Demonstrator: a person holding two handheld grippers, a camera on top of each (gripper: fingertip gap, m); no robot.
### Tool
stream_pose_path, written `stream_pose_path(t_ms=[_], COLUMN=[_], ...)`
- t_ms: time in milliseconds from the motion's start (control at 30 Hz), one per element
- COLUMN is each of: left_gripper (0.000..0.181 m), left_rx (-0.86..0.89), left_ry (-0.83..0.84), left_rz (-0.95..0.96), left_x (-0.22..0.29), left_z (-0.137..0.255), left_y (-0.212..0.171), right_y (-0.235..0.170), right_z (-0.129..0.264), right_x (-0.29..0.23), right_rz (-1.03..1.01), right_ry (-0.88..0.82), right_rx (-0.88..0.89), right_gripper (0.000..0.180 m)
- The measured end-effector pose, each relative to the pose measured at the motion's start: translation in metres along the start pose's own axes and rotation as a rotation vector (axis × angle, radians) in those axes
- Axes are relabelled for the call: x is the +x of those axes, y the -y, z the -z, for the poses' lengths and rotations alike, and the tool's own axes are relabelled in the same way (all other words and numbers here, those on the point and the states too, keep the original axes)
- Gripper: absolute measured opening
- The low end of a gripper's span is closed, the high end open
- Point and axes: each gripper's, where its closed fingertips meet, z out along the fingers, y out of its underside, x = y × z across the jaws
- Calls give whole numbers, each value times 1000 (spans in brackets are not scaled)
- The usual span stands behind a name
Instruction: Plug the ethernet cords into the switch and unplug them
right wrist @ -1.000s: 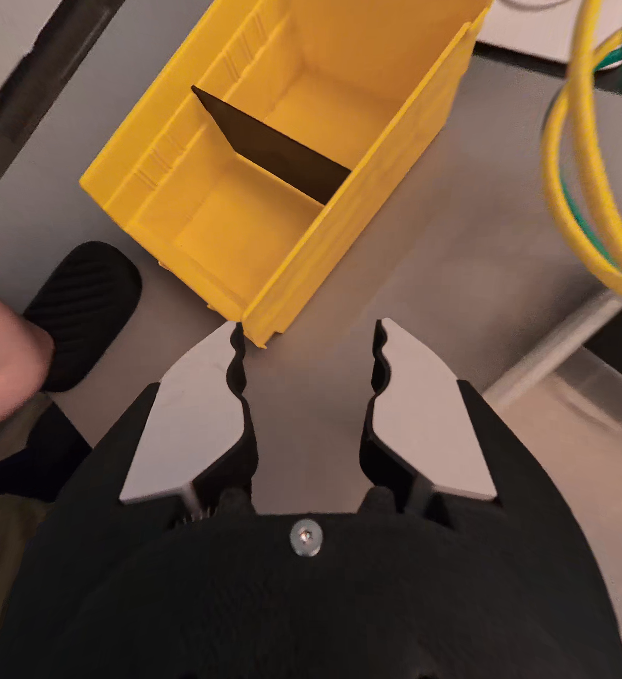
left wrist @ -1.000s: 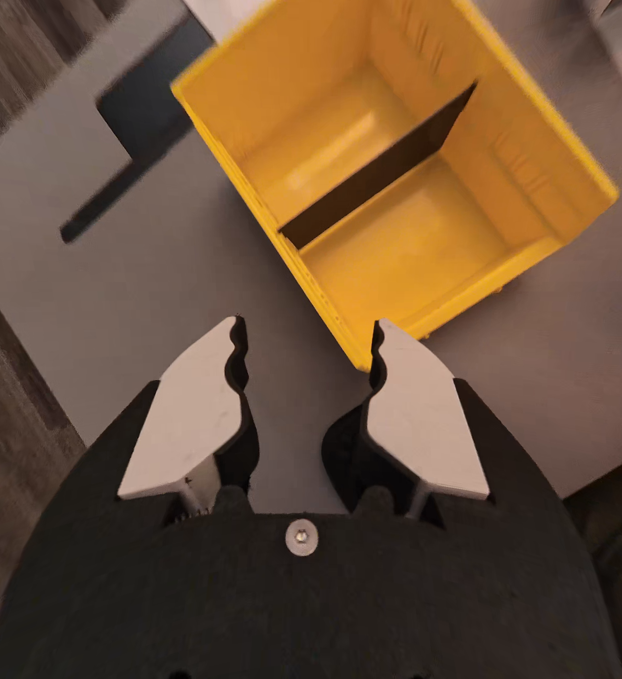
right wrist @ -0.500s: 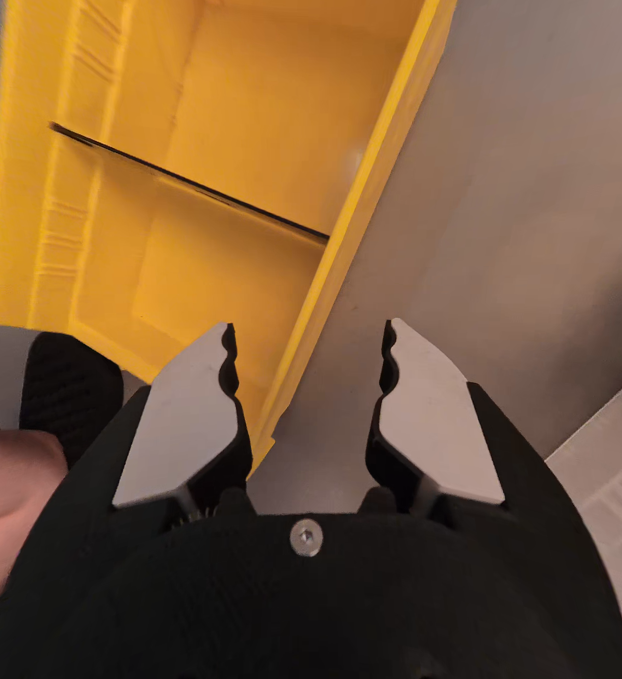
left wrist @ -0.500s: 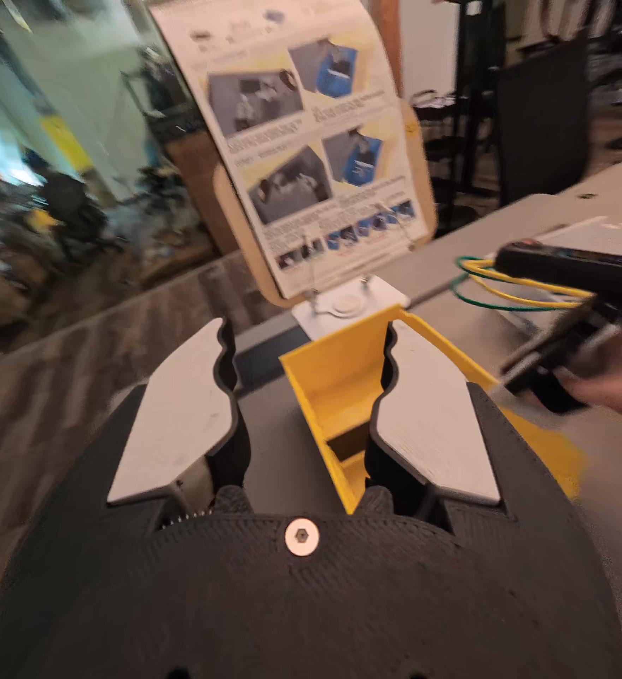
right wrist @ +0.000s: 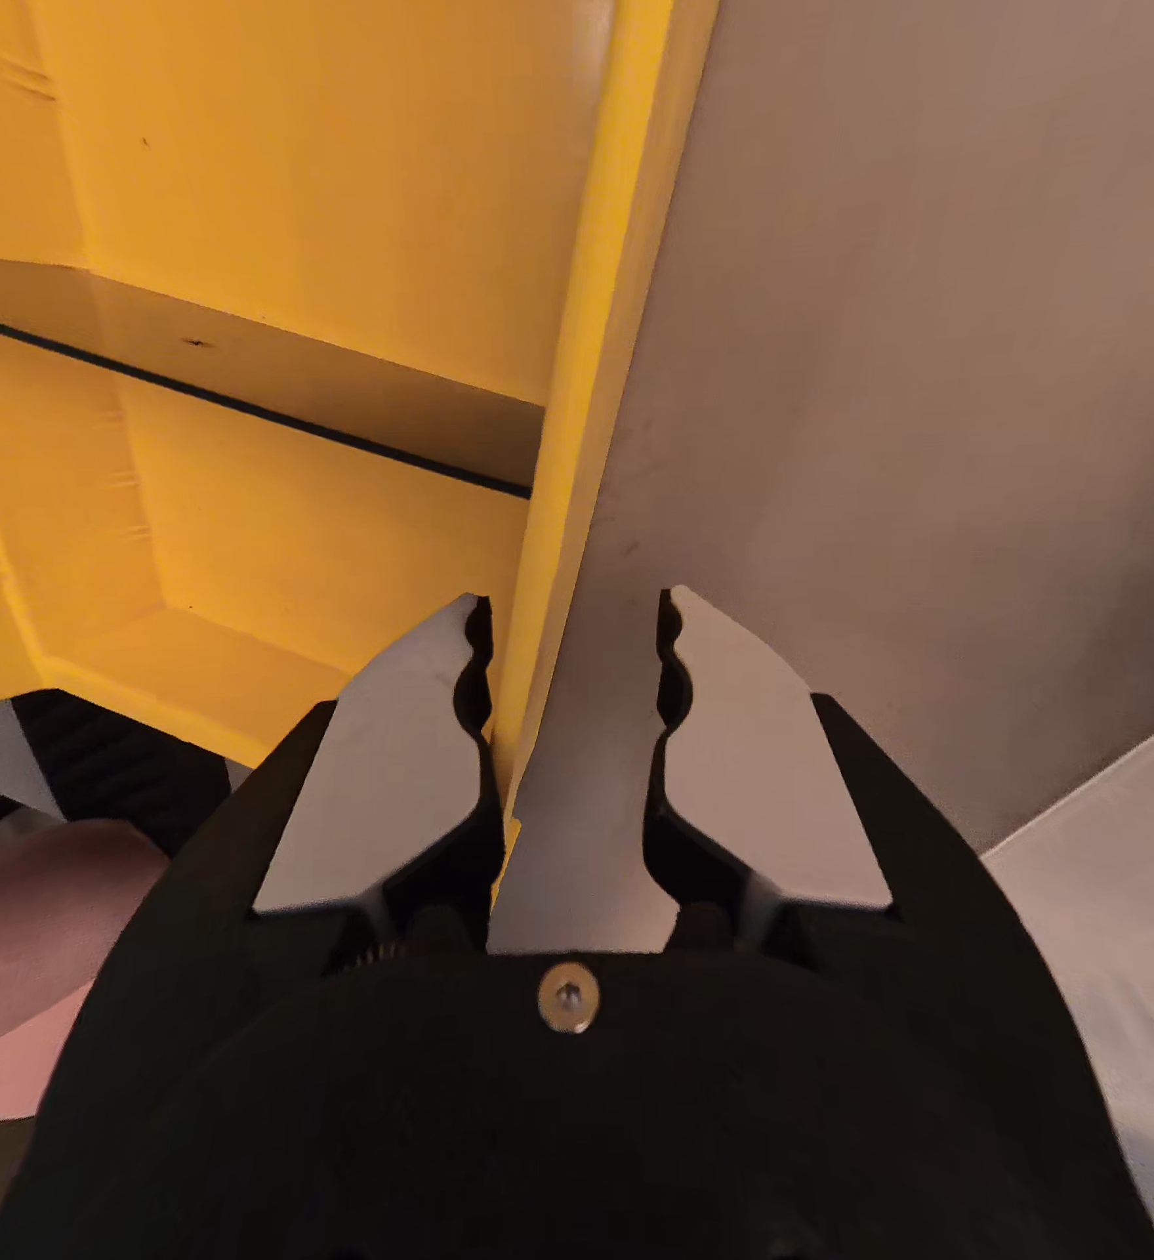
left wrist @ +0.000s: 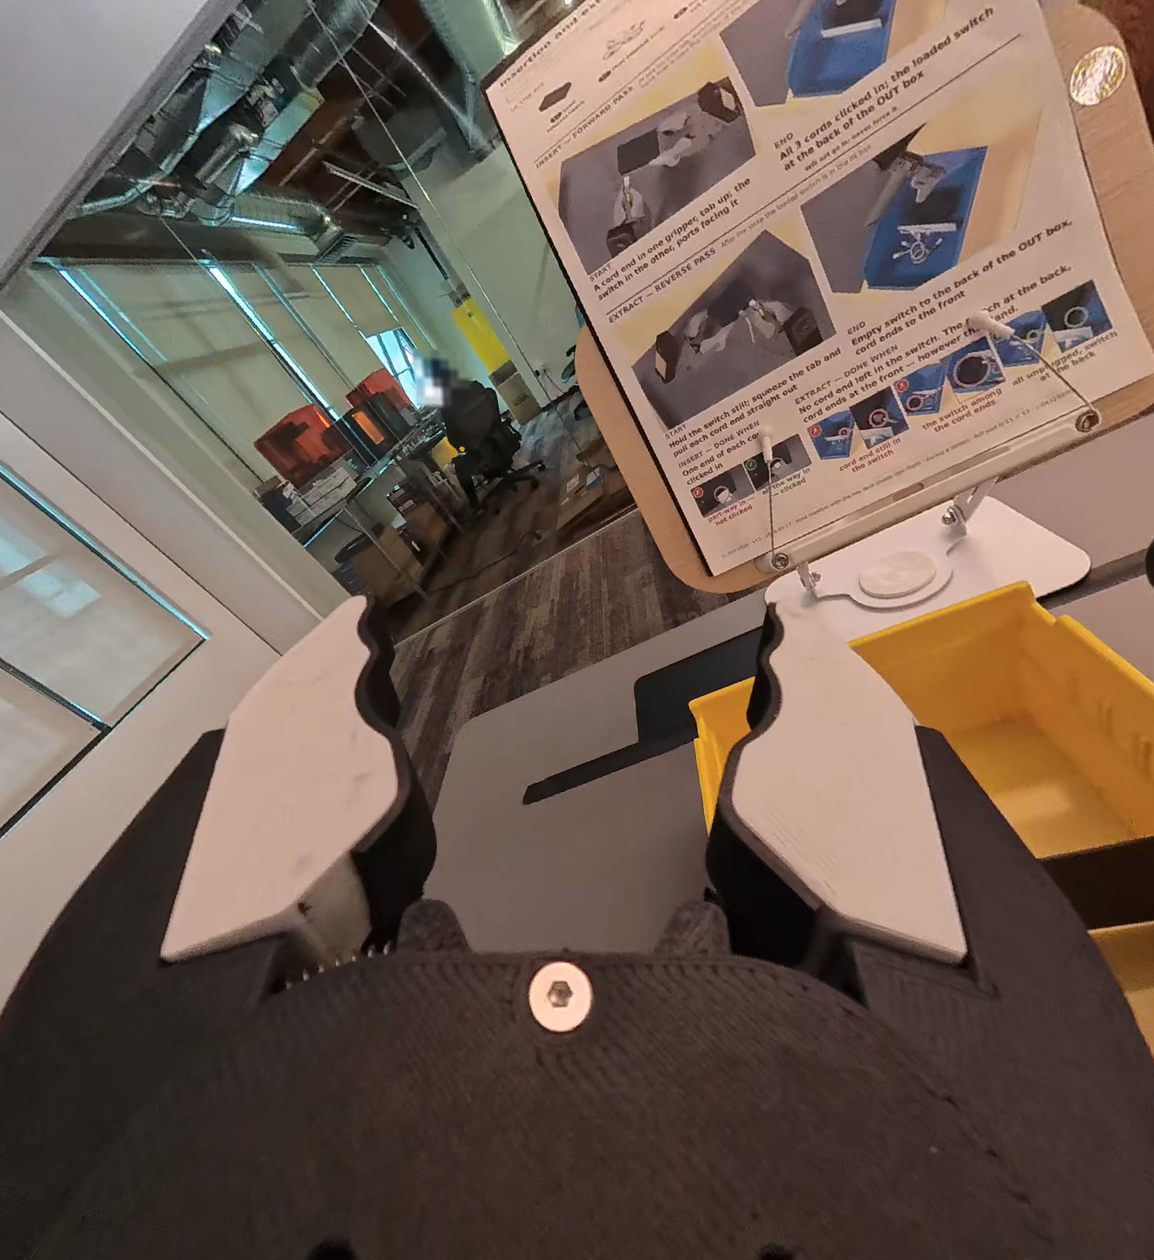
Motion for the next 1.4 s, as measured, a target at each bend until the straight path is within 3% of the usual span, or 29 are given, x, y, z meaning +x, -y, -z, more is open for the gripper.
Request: stream_pose_path(t_ms=[167, 233, 333, 833, 1133, 1400], left_gripper=[101, 101, 100, 98, 98, 97], left_rx=[-12, -21, -34, -1, 5, 39], left_ry=[-13, -32, -40, -20, -70, -154], left_rz=[16, 28, 35, 44, 103, 199], left_x=[-1, -1, -3, -9, -11, -15], left_z=[1, 0, 0, 4, 10, 23], left_y=[-3, -5, -7, -1, 1, 9], right_y=[5, 4, -8, -16, -56, -88], right_z=[6, 5, -8, -6, 18, 57], right_x=[21, 27, 24, 19, 11, 19], right_rz=[51, 57, 55, 192, 365, 505], right_ry=[-187, -208, -108, -90, -92, -136], right_rx=[-9, -28, -101, -169, -285, -273], right_gripper=[23, 15, 7, 4, 4, 4])
